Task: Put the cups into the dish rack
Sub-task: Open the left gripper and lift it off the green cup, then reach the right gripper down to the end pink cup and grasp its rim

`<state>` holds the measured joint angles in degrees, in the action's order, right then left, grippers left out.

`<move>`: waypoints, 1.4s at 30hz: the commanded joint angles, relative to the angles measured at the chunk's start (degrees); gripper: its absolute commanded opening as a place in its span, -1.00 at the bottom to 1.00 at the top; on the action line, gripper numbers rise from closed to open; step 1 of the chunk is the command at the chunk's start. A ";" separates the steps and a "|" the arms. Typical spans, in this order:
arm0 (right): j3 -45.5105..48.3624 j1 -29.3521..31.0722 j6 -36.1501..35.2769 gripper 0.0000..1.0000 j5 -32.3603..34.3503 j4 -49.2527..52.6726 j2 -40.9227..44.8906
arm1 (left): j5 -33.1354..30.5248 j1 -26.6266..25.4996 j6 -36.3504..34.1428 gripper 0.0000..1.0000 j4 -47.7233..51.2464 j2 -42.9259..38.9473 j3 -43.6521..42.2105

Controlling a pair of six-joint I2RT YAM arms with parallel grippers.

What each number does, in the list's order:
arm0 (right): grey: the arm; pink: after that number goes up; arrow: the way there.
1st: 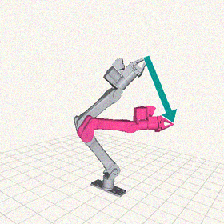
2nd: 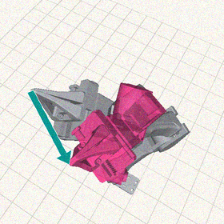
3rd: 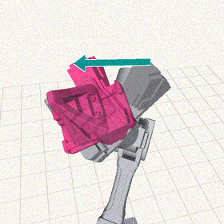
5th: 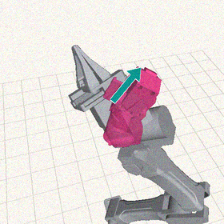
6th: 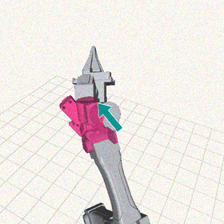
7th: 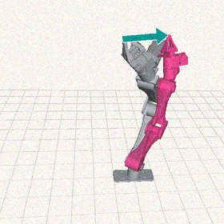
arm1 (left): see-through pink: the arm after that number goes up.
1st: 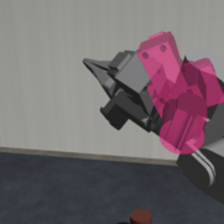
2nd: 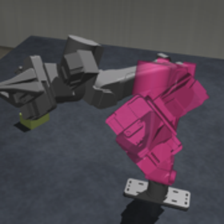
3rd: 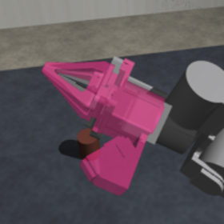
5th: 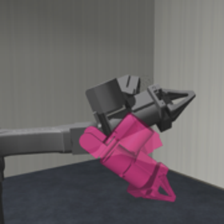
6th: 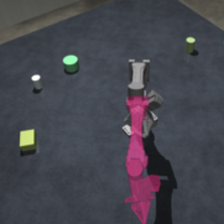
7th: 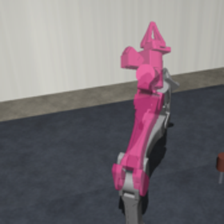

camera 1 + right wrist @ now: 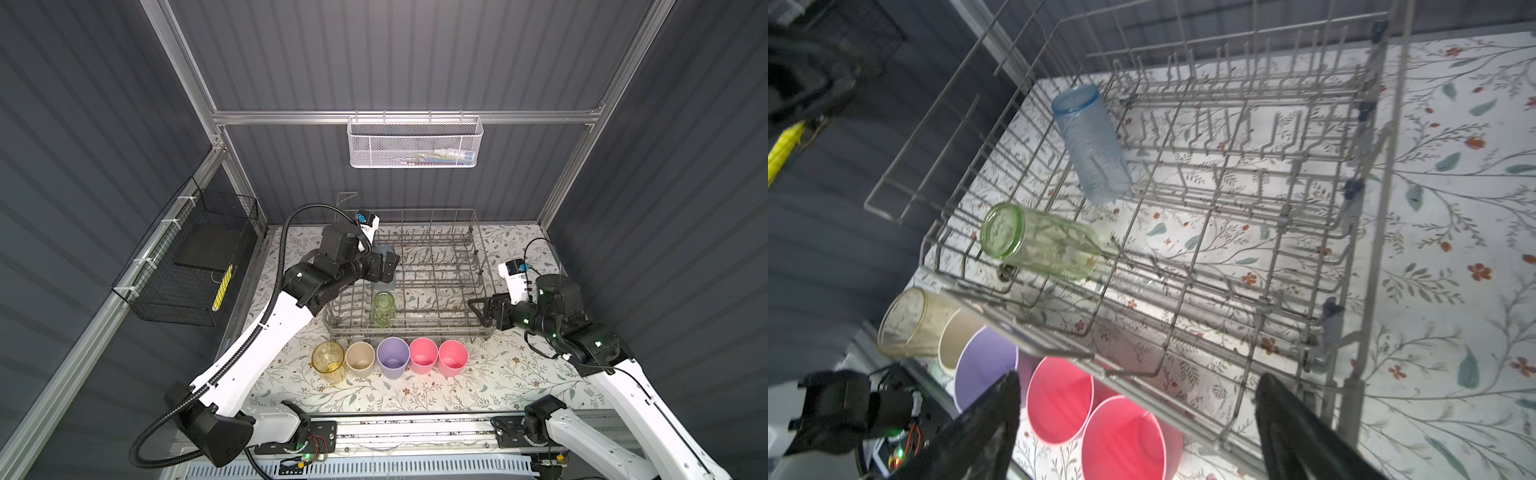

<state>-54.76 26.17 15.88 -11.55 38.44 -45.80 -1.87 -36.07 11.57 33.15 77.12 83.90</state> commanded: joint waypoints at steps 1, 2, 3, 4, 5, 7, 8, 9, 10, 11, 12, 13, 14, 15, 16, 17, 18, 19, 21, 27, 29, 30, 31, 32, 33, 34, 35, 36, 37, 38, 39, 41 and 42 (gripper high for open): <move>-0.68 4.32 -1.20 0.70 6.23 7.60 -0.07 | 0.78 -0.31 1.21 0.94 0.03 2.10 2.00; -0.32 5.59 -0.67 0.67 6.75 8.56 -0.16 | 0.40 -0.31 1.34 0.94 -0.54 2.10 1.77; 0.14 7.15 -0.21 0.62 7.04 9.55 -0.33 | 0.18 -0.31 1.43 0.93 -1.09 1.97 1.52; 0.59 8.50 0.18 0.56 7.68 10.69 -0.47 | 0.12 -0.30 1.43 0.94 -1.69 1.81 1.28; 0.90 9.85 1.73 0.51 8.64 11.33 -0.53 | -0.05 -0.31 1.50 0.94 -1.93 1.72 1.19; 1.91 11.74 3.79 0.40 7.57 11.65 -0.67 | -0.27 -0.28 1.52 0.95 -2.29 1.51 1.27; 2.02 12.45 5.01 0.36 7.46 12.04 -0.86 | -0.64 -0.31 1.60 0.96 -2.30 1.41 1.40; 2.13 13.06 6.31 0.31 7.61 12.64 -1.04 | -0.85 -0.31 1.59 0.97 -2.32 1.30 1.44; 2.37 13.47 7.66 0.29 7.56 12.96 -1.13 | -0.94 -0.31 1.46 0.98 -2.31 1.19 1.50; 2.57 13.79 8.83 0.27 7.66 13.31 -1.34 | -1.01 -0.31 1.43 0.99 -2.32 1.06 1.53; 3.05 14.13 10.37 0.25 7.79 13.70 -1.69 | -1.11 -0.29 1.43 0.99 -2.35 0.95 1.53; 3.51 14.64 11.41 0.24 7.84 13.98 -2.11 | -1.04 -0.31 1.30 1.00 -2.28 0.92 1.53; 4.04 15.27 12.31 0.23 8.11 14.23 -2.51 | -0.82 -0.29 1.26 0.99 -2.19 0.84 1.45; 4.53 16.14 13.24 0.22 8.66 14.40 -2.96 | -0.64 -0.23 1.17 1.00 -2.21 0.75 1.36; 5.12 17.25 13.70 0.21 9.22 14.17 -3.17 | -0.28 -0.26 1.17 1.00 -2.40 0.67 1.16; 5.63 18.30 14.17 0.21 9.72 13.82 -3.24 | 0.05 -0.31 1.10 1.00 -2.58 0.57 0.97; 6.08 19.63 14.86 0.20 10.22 13.18 -3.32 | 0.32 -0.31 1.08 0.99 -2.73 0.47 0.79; 6.54 20.83 15.34 0.19 10.14 12.34 -3.53 | 0.37 -0.23 1.04 1.00 -2.67 0.51 0.77; 7.29 23.71 15.31 0.18 10.48 10.41 -4.07 | 0.46 -0.27 0.86 0.99 -2.74 0.66 0.69; 7.18 32.62 12.18 0.12 14.82 9.49 -8.87 | 1.23 -0.30 0.79 1.00 -2.99 1.17 0.38; 6.78 34.56 10.83 0.09 16.45 9.85 -11.00 | 1.58 -0.30 0.90 1.00 -3.26 1.23 0.19; 6.60 35.55 10.28 0.07 17.21 9.90 -12.06 | 1.77 -0.27 0.95 0.99 -3.56 1.23 -0.01; 6.45 36.52 9.70 0.06 18.24 9.84 -13.13 | 1.93 -0.31 1.17 0.99 -3.85 1.15 -0.29; 6.30 37.39 9.40 0.05 19.27 9.90 -13.91 | 2.11 -0.30 1.25 0.99 -4.01 1.17 -0.43; 6.04 38.14 9.07 0.03 20.68 9.90 -14.71 | 2.26 -0.31 1.26 1.00 -4.07 1.17 -0.57; 5.82 38.78 8.76 0.01 21.87 9.90 -15.59 | 2.29 -0.28 1.22 0.99 -4.08 1.19 -0.71; 5.57 39.18 8.52 -0.01 22.88 9.77 -16.16 | 2.34 -0.31 1.26 1.00 -4.07 1.19 -0.75; 5.31 39.66 8.25 -0.03 23.89 9.60 -16.69 | 2.22 -0.31 1.18 1.00 -3.89 1.26 -0.76; 5.04 40.01 7.87 -0.05 24.98 9.39 -17.10 | 2.19 -0.31 1.09 1.00 -3.73 1.23 -0.75; 4.87 40.41 7.38 -0.06 25.61 9.16 -17.49 | 2.26 -0.31 0.92 0.99 -3.55 1.26 -0.75; 4.74 40.66 6.94 -0.09 26.36 8.82 -17.76 | 2.23 -0.31 0.82 1.00 -3.45 1.28 -0.69; 4.49 40.96 6.00 -0.11 26.77 8.34 -17.90 | 2.09 -0.27 0.56 1.00 -3.23 1.15 -0.69; 4.42 40.97 5.56 -0.14 26.80 8.11 -17.90 | 1.98 -0.31 0.42 1.00 -3.17 1.19 -0.72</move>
<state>-48.60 66.74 23.55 12.01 47.27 -63.70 -0.38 -36.07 12.51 29.91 79.48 83.72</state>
